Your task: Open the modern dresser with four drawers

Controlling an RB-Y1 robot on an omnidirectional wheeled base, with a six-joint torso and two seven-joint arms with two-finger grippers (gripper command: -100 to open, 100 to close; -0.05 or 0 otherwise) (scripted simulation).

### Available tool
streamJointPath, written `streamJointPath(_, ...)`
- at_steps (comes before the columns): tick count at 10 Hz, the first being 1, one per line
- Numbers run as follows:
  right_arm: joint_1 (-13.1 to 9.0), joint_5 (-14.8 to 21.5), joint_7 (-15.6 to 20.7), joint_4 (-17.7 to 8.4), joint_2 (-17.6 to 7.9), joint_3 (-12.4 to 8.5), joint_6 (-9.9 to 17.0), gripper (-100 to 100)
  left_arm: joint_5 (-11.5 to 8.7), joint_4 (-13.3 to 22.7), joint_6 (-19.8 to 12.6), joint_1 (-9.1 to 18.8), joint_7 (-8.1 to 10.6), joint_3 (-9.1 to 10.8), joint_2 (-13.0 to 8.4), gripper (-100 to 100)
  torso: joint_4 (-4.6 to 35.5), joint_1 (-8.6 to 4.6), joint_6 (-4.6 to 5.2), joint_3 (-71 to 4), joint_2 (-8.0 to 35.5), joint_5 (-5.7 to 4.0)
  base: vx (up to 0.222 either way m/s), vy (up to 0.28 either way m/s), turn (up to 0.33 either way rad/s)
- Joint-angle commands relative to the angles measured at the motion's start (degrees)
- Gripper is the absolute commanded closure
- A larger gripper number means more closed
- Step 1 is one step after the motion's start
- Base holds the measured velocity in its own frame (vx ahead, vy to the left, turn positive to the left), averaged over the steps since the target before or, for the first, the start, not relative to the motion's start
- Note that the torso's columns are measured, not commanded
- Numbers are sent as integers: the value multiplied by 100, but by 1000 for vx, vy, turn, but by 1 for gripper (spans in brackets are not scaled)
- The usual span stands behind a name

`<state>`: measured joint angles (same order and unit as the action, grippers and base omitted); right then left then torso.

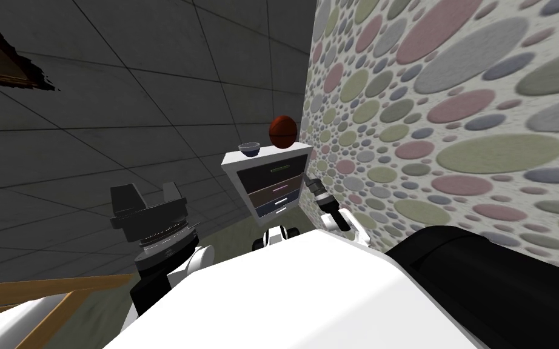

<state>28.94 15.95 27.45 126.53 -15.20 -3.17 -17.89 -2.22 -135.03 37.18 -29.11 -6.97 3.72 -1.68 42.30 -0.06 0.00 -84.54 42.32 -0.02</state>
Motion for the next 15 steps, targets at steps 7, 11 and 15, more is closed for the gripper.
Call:
streamJointPath(7, -172, 1270, 1115, -295, -434, -343, 149, -100, 0, 0, 0, 0, 0, 0, 0, 0, -3, 14, 0, -6, -11, 3, 13, 86, -22)
streamJointPath(11, -298, 1885, 1722, -501, -664, -491, 224, -100, 0, 0, 0, 0, 0, 0, 0, 0, 0, 7, 0, -1, -1, 3, 10, 84, -2)
streamJointPath(15, -449, 2430, 2282, -740, -871, -605, 293, -100, 0, 0, 0, 0, 0, 0, 0, 0, -1, 2, -1, -3, -5, 1, 10, 81, 19)
